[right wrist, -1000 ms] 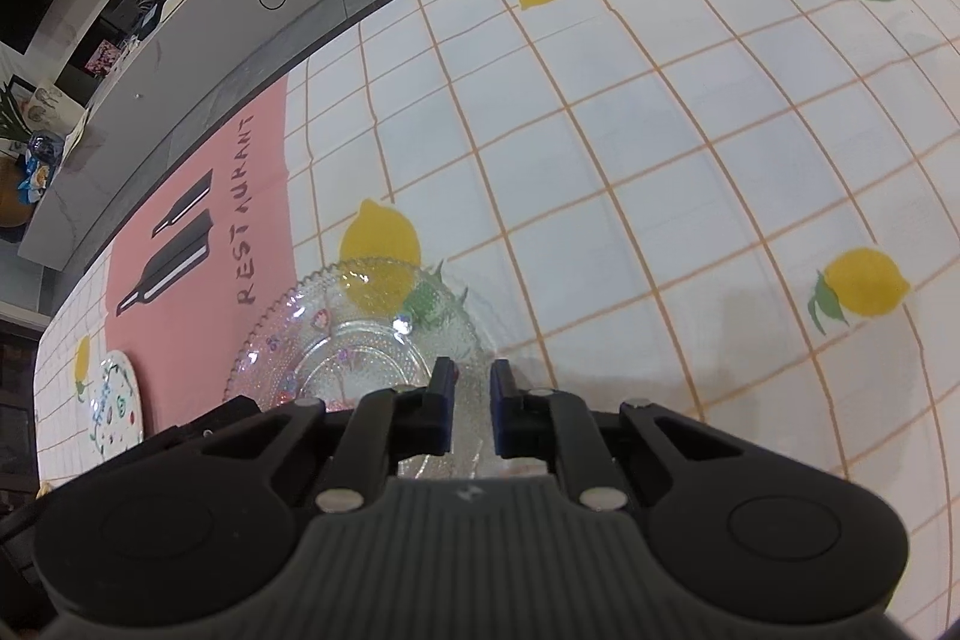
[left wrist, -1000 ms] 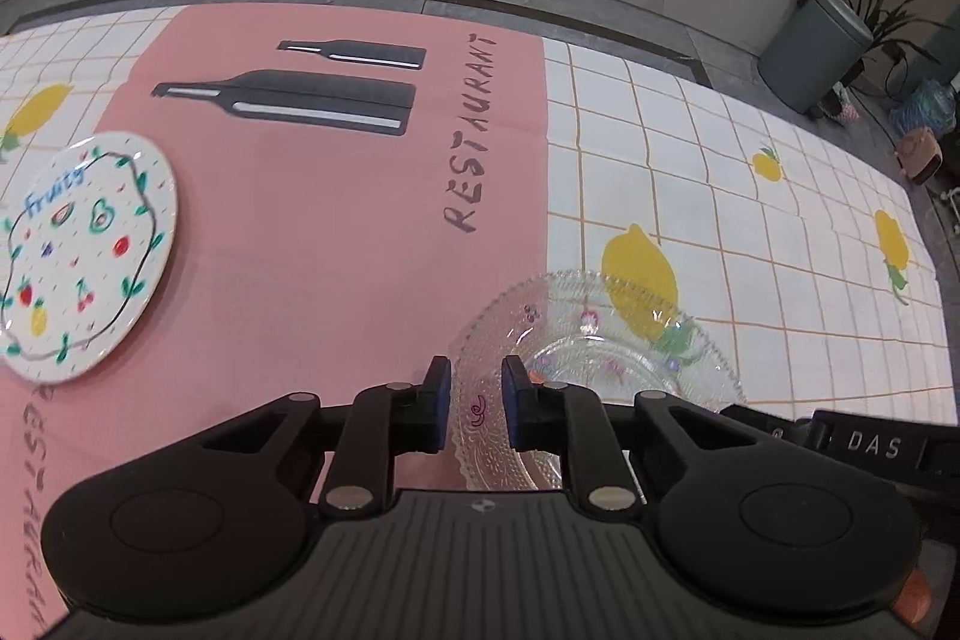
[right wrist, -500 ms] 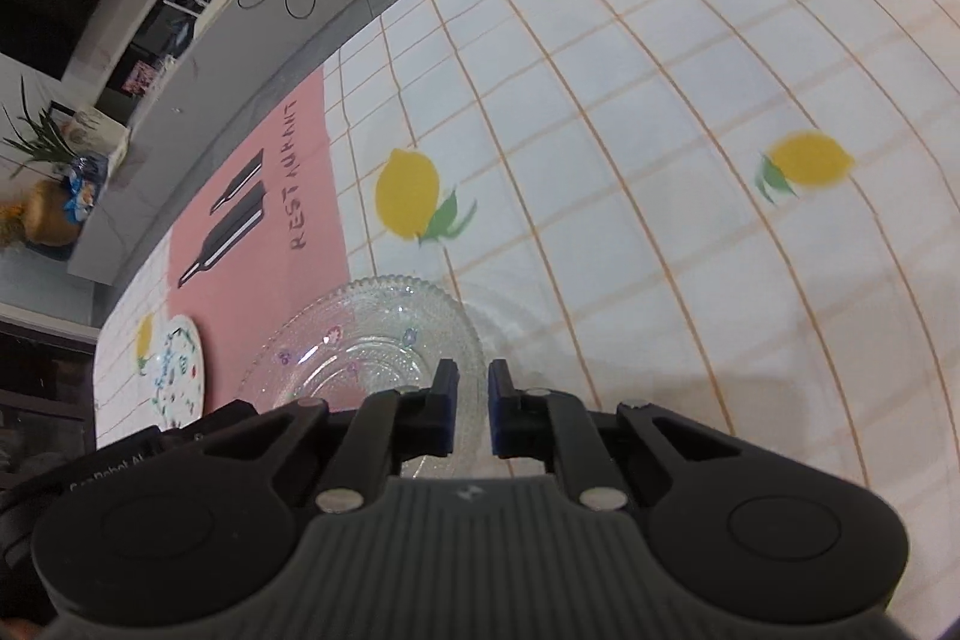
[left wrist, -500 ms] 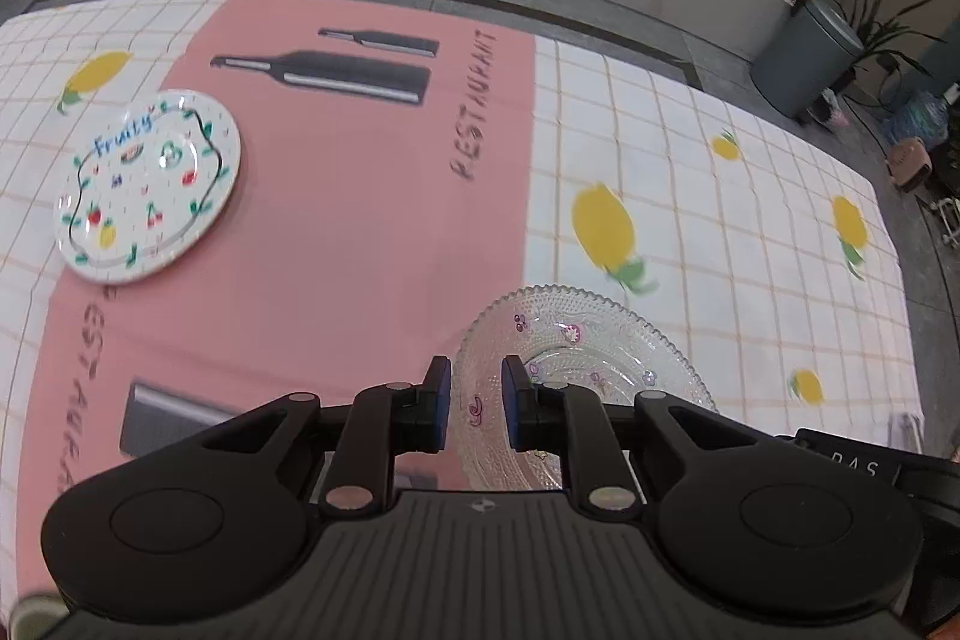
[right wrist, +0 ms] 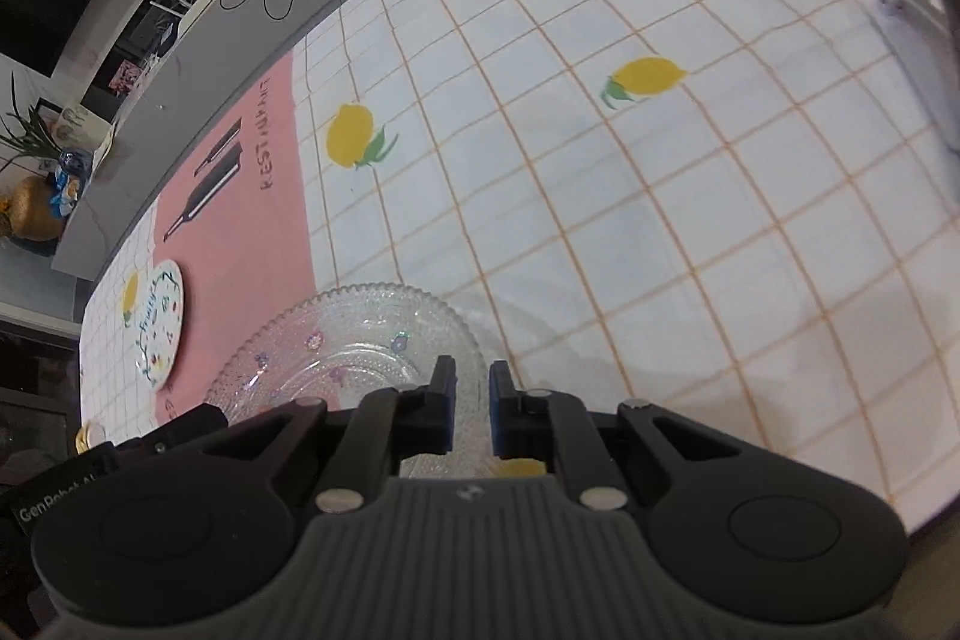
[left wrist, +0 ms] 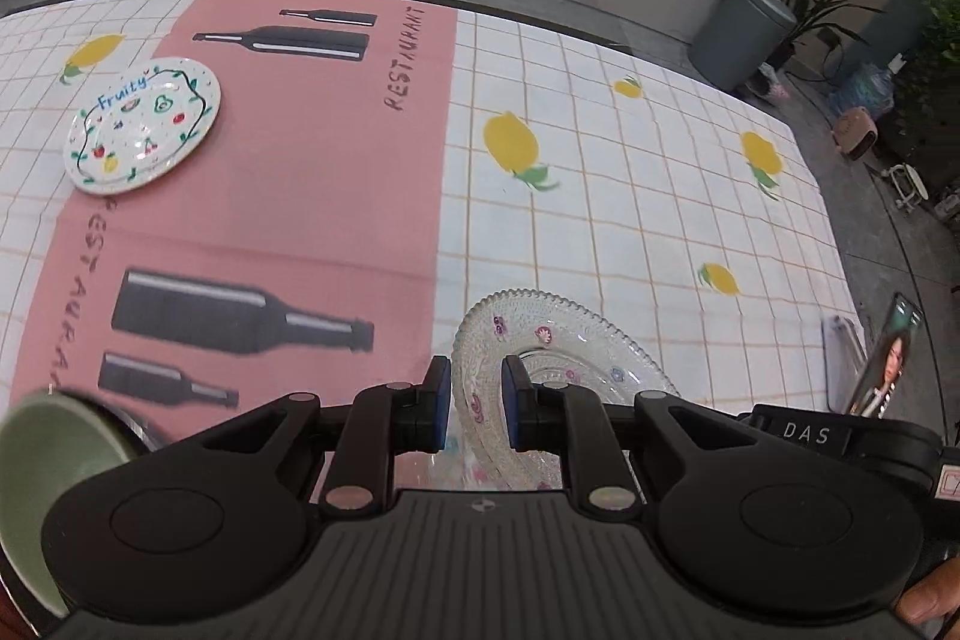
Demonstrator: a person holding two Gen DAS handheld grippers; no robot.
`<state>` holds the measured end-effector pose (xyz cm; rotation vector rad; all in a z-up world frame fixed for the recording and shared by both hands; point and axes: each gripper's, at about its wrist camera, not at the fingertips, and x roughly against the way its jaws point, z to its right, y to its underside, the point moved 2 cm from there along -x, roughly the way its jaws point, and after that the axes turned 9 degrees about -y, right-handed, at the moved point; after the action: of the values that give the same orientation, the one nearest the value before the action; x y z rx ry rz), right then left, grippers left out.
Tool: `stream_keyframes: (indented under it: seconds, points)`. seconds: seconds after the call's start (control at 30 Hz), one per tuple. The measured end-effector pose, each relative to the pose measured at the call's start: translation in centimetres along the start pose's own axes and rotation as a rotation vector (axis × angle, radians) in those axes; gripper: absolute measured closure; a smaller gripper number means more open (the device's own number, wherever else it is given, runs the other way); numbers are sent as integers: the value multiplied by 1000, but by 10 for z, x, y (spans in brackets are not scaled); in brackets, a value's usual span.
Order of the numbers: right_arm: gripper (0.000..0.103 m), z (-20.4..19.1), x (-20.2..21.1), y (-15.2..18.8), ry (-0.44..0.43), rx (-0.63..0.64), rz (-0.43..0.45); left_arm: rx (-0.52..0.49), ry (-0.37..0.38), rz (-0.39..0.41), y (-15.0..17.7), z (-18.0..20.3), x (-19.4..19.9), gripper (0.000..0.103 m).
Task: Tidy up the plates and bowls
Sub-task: 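Carry the glass plate with both grippers toward the bowl stack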
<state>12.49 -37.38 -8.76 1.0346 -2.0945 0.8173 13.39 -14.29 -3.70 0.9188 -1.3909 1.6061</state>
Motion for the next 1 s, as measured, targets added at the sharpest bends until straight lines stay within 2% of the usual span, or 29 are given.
stream_keyframes:
  seconds: [0.2,0.43,0.77,1.0]
  points:
    - [94,6,14,16,23,28,-18,38,34,-1,30,-6,11,84]
    - [94,-1,14,34,107,133,-58,82,79,-6,57,-19,12,84]
    - [94,-18,4,38,149,236,-35,147,78,28,65,-35,-1,84]
    - [93,-27,-16,37,220,297,-70,163,63,28,71,-38,-18,84]
